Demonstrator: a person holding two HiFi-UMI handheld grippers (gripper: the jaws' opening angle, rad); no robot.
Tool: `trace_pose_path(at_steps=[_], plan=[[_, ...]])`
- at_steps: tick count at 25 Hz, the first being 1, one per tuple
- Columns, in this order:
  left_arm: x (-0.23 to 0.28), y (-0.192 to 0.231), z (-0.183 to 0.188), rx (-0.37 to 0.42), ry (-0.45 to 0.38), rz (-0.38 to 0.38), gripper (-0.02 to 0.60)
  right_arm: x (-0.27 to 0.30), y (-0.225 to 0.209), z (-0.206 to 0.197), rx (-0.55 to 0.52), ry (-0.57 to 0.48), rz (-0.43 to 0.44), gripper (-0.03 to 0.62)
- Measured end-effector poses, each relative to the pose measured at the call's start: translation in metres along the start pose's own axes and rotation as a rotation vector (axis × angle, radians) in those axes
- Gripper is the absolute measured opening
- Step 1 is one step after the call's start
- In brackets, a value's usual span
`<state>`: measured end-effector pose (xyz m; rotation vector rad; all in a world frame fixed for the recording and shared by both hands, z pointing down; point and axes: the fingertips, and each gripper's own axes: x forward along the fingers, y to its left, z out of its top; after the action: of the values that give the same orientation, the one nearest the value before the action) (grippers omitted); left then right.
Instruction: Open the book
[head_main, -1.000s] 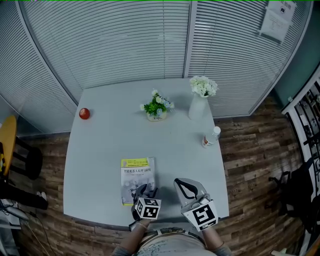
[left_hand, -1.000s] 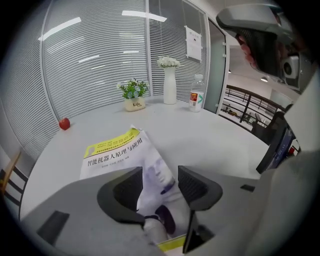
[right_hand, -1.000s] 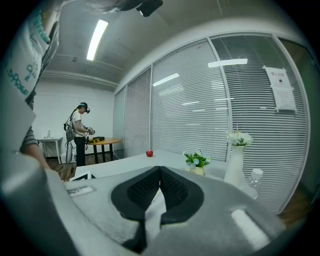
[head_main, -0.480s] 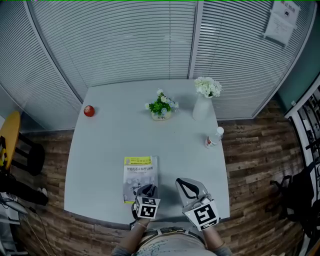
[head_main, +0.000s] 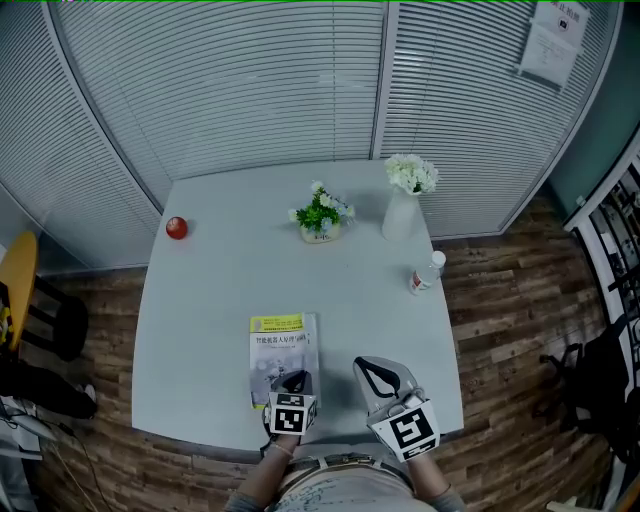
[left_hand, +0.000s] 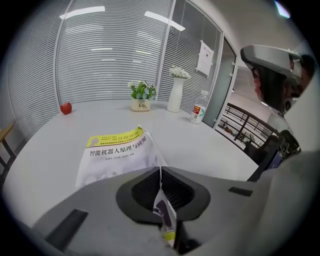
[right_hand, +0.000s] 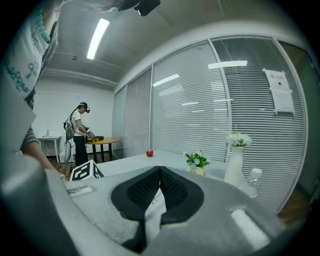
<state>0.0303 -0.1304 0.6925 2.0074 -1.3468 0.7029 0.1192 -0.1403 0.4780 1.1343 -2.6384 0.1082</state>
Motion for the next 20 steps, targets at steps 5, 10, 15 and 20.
trace_pose_path(at_steps=[5,10,15,20], plan=[[-0.005,0.0,0.003,-0.043,-0.019,-0.033,0.006,-0.002,0.008,-0.003,-0.006,0.011,-0.006,0.003],[-0.011,0.007,0.005,-0.115,-0.047,-0.086,0.006,-0.001,0.015,-0.004,-0.017,0.02,-0.012,0.003],[-0.014,0.014,0.003,-0.189,-0.057,-0.122,0.003,0.002,0.024,-0.004,-0.012,0.034,-0.022,0.003],[-0.019,0.023,0.002,-0.193,-0.052,-0.144,0.003,0.006,0.032,0.001,-0.003,0.036,-0.042,0.003]])
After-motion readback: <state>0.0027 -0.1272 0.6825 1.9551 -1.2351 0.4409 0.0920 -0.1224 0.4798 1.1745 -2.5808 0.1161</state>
